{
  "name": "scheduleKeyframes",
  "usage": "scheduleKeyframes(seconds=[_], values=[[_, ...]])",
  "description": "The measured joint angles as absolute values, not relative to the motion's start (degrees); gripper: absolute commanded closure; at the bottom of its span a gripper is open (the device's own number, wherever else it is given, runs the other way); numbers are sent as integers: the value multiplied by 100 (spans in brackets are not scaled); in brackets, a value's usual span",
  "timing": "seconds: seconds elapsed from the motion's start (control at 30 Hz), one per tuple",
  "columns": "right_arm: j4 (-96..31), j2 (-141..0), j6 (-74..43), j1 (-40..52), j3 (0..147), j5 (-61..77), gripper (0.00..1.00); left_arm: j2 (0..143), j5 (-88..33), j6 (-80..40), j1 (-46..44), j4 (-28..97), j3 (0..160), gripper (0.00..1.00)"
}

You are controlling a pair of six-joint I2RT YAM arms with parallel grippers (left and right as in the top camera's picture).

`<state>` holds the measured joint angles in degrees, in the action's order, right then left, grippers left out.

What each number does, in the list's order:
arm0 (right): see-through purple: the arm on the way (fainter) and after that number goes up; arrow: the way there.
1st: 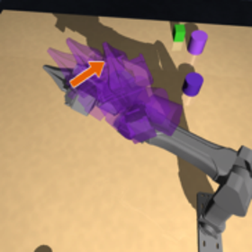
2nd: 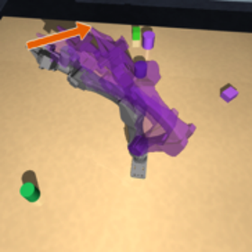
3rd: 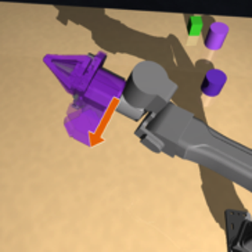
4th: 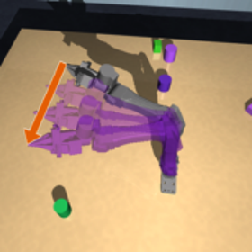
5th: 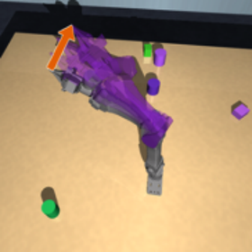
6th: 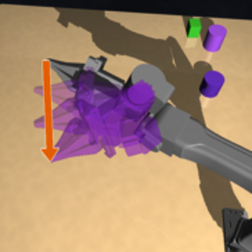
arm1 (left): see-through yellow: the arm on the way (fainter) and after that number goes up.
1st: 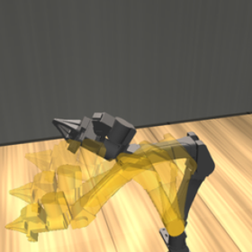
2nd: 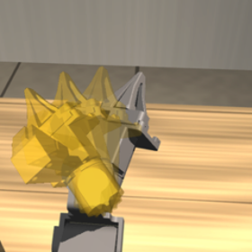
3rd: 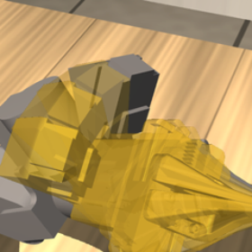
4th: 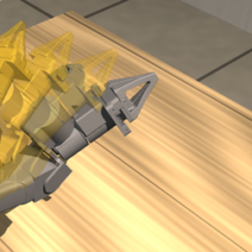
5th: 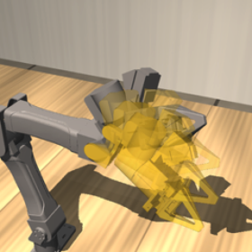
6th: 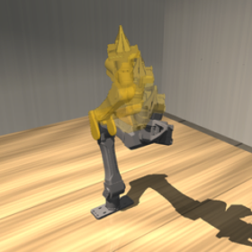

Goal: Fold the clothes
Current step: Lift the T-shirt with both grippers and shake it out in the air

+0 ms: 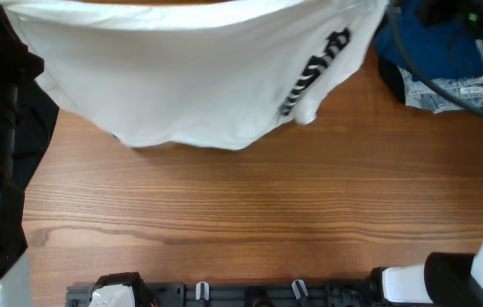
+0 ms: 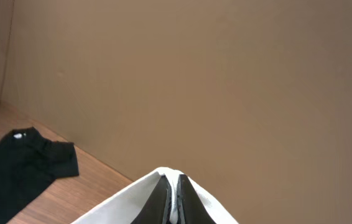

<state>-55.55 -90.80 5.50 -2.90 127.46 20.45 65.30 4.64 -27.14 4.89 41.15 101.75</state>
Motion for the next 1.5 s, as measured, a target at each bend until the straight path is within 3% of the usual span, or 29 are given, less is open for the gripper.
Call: scheduleKeyframes(seconds=[0.33,0.57,0.77,1.17,1.5], values=[[-5087,-9229,550,-692,12962,2051,96,7078,781,-2377,489,3015,10204,96],[-2609,-10969,502,-674,12936,2117,96,9137,779,-2366,451,683,10178,96],[-1120,-11257,261,-663,13032,2141,96,9533,681,-2515,447,-753,10191,96],[-1253,-11150,244,-681,13858,2139,96,9463,574,-2460,462,-460,11122,96],[-2829,-9913,440,-757,13858,2088,96,8197,482,-2226,397,1181,11157,96]])
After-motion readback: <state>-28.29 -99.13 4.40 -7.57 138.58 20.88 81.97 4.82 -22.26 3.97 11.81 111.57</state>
